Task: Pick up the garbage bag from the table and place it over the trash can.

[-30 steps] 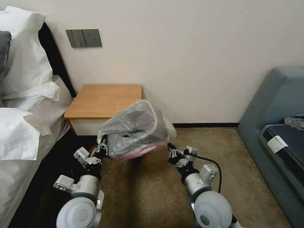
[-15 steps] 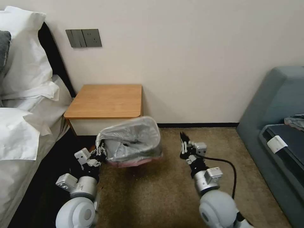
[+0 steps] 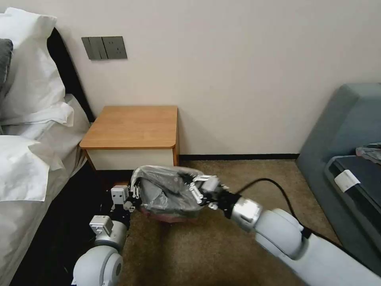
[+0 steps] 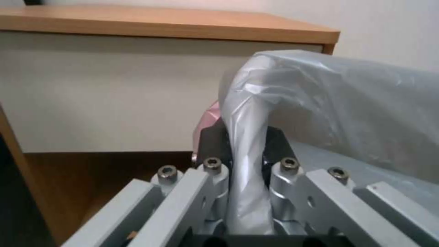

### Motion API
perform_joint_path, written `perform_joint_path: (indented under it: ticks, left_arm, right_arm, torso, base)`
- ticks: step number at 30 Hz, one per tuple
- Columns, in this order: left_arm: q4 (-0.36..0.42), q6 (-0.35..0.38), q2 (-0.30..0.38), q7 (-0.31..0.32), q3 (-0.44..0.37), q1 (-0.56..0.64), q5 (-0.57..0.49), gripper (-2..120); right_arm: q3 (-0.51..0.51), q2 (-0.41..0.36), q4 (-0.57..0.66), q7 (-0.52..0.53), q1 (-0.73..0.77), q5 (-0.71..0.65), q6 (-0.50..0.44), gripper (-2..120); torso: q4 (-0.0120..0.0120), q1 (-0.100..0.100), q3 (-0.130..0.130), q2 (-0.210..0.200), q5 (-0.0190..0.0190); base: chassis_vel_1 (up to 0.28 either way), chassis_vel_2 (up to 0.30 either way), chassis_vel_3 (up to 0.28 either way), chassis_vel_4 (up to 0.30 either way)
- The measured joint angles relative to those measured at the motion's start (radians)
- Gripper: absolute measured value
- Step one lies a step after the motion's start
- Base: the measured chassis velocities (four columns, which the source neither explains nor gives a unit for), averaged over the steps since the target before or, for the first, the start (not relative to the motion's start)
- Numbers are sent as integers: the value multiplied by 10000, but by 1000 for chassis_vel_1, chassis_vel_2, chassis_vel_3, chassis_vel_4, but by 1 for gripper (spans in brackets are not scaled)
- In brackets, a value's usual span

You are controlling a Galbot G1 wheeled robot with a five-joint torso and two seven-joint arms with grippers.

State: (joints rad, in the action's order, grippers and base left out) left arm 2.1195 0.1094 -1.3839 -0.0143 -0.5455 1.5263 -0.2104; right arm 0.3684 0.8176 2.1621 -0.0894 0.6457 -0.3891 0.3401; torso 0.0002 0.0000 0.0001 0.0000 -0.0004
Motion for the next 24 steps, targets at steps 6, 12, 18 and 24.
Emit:
perform_joint_path:
  ticks: [6,12,18,24]
  left_arm:
    - [-9,-45,-77,1,4,21,307,5]
    - [-11,-89,-204,17,17,101,371,5]
    - [-45,-82,-380,26,43,66,466,5]
    - [-56,-27,-409,39,53,47,540,5]
  right_arm:
    - [2275,295,-620,302,-2595,-1490,1256,0]
    - [3769,506,-1426,39,-4281,-1869,1470,0]
    - [4565,996,-2336,-76,-4688,-1715,1474,0]
    - [5051,1451,-3231,-192,-4877,-1425,1478,0]
  torso:
    - [2,0,1,0,1]
    - [-1,1,0,-1,3]
    - [-3,1,0,-1,5]
    - [-2,1,0,-1,3]
  base:
    - [0,0,0,0]
    - [0,0,0,0]
    - [0,0,0,0]
    - [0,0,0,0]
